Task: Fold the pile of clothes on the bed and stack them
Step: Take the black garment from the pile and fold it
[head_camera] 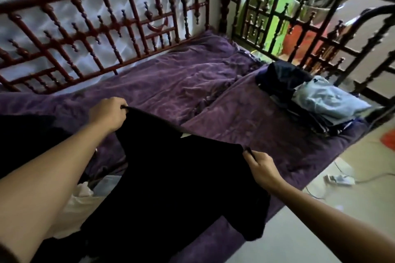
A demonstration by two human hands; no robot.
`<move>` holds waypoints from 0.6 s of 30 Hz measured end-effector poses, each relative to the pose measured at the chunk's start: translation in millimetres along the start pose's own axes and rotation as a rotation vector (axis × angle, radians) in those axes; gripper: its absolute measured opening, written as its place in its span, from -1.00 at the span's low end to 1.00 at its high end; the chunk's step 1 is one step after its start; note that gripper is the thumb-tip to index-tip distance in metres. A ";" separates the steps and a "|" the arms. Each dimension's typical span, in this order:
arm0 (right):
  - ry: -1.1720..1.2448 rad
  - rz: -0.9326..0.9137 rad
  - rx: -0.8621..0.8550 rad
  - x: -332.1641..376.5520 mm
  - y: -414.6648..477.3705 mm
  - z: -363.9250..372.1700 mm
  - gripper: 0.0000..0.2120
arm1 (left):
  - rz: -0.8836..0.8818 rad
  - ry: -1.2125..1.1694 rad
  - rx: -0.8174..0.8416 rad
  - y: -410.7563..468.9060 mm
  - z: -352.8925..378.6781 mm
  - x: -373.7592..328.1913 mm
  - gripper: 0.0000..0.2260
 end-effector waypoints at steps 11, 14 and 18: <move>-0.048 0.334 -0.360 -141.8 103.1 -104.9 -0.62 | 0.167 -0.509 0.081 100.7 121.5 -244.7 -0.88; -0.040 0.420 -0.417 -187.2 135.0 -129.6 -0.56 | 0.248 -0.478 0.105 117.7 143.2 -308.5 -0.87; -0.132 0.538 -0.296 -253.7 178.8 -136.7 -0.55 | 0.266 -0.426 0.204 138.3 193.3 -373.6 -0.87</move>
Point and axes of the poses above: each hand's wrist, its own y-axis towards the middle knuckle, its own z-axis out of the palm, x = y × z, the point moved 6 cm from there along y, towards the middle knuckle
